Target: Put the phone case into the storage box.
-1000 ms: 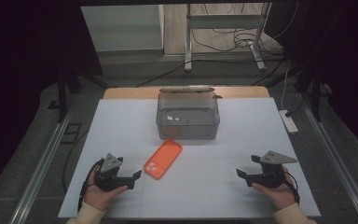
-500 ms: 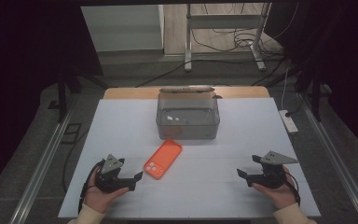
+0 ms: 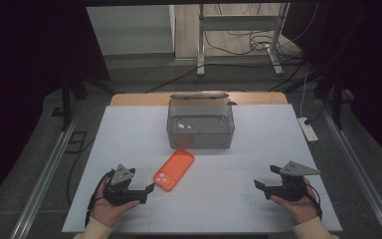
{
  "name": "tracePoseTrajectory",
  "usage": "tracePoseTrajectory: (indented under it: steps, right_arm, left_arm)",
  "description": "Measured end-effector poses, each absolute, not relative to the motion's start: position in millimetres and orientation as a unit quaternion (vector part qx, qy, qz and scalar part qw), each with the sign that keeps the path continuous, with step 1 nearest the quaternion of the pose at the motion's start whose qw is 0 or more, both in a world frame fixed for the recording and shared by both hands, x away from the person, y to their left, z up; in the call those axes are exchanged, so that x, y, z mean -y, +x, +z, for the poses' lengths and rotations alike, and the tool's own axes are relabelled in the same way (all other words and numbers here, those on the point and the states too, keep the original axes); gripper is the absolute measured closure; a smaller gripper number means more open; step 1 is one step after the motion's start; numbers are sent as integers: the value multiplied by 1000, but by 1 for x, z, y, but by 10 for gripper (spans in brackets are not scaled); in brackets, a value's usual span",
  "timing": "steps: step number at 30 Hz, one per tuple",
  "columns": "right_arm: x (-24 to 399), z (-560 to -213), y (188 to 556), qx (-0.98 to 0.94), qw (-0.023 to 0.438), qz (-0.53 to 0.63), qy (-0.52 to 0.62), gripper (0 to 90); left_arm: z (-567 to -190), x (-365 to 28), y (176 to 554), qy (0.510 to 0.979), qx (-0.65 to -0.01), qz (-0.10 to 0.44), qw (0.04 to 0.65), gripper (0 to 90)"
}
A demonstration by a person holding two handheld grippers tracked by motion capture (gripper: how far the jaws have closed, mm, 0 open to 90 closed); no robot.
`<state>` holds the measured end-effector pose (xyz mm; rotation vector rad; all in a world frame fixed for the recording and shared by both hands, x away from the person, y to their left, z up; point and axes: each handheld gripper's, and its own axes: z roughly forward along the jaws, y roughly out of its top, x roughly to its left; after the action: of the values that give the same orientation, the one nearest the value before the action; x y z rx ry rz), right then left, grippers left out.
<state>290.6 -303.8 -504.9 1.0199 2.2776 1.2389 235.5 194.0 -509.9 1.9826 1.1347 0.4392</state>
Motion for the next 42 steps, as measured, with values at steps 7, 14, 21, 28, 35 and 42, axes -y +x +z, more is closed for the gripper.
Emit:
tracePoseTrajectory:
  steps: [7,14,21,28,35,42]
  right_arm:
    - [302,-505,289,-808,178,434,355,148]
    - [303,-505,290,-809,177,431,359,148]
    - [301,-504,289,-807,182,432,360,151]
    - [301,-504,289,-806,180,436,357,153]
    - [301,-503,289,-806,182,436,357,154]
    - [299,-505,290,-809,180,430,359,154]
  left_arm:
    - [-507,-187,235,792,-437,162,395,118]
    - [-499,-186,236,796,-429,157,397,121]
    - [-492,-183,238,799,-421,153,400,123]
    - [-484,-177,248,799,-426,151,396,129]
    - [-480,-174,258,802,-429,144,390,130]
    - [-476,-169,264,808,-421,139,388,122]
